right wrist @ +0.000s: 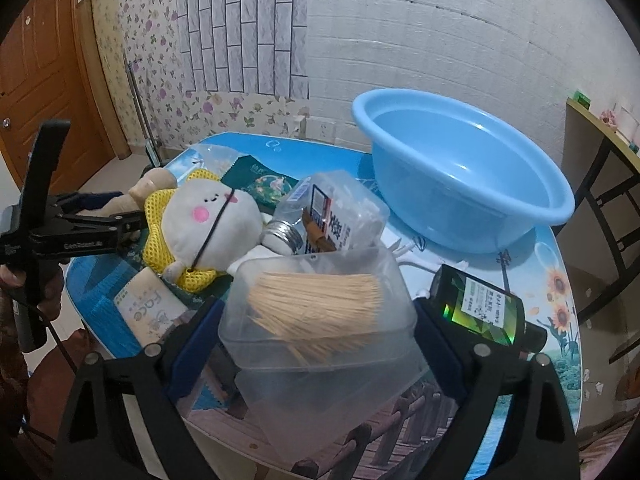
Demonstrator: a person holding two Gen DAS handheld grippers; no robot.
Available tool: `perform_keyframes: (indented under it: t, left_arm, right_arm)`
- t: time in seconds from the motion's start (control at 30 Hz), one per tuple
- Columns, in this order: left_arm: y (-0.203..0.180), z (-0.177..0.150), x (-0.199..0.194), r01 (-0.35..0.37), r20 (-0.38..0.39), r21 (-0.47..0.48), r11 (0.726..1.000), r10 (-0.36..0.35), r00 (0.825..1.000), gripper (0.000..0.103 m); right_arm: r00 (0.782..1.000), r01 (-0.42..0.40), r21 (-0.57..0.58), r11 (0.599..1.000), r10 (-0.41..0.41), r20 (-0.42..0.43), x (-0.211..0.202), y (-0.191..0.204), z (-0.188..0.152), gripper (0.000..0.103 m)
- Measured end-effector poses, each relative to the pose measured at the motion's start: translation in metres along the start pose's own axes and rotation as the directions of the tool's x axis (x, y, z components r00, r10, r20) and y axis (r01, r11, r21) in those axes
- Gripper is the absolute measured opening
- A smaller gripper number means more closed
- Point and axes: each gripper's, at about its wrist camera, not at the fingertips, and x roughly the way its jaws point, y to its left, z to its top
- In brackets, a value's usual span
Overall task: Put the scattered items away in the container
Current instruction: 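Drop the beige plush into the basin with left gripper while right carries toothpick box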
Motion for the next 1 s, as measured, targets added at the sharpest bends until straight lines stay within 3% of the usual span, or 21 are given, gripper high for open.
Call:
perform_keyframes:
  t: [0.17,0.3,0.7,1.0]
  left_arm:
    - [-0.003,-0.001,-0.006,0.006,0.013,0.003,1.0,-0.006,1.0,0.046]
    - [-0.007,0.003,-0.025,0.017,0.067,-0.01,1.0,-0.016,0.998,0.046]
    - [-0.041,0.025,-0.074,0.004,0.156,0.065,0.998,-0.014,0.988,0.046]
    - [-0.089,0.049,-0.086,0.055,0.181,0.152,0.987,-0.083,0.98,0.046]
  right_arm:
    - [1.0,-0.014,0.011,1.0,0.014,0.019,-0.005,-0.004,0.0,0.094]
    - [0.999,-0.02,0.021,1.0,0.019,0.038,-0.011,-0.008,0.0,0.093]
    - [0.991,-0.059,0.026,0.998,0.056,0.124,-0.039,-0.02,0.0,0.093]
    - [0.977,-0.006,0.065,0.998,-0.008,0.211,-0.068,-0.055,0.013,0.093]
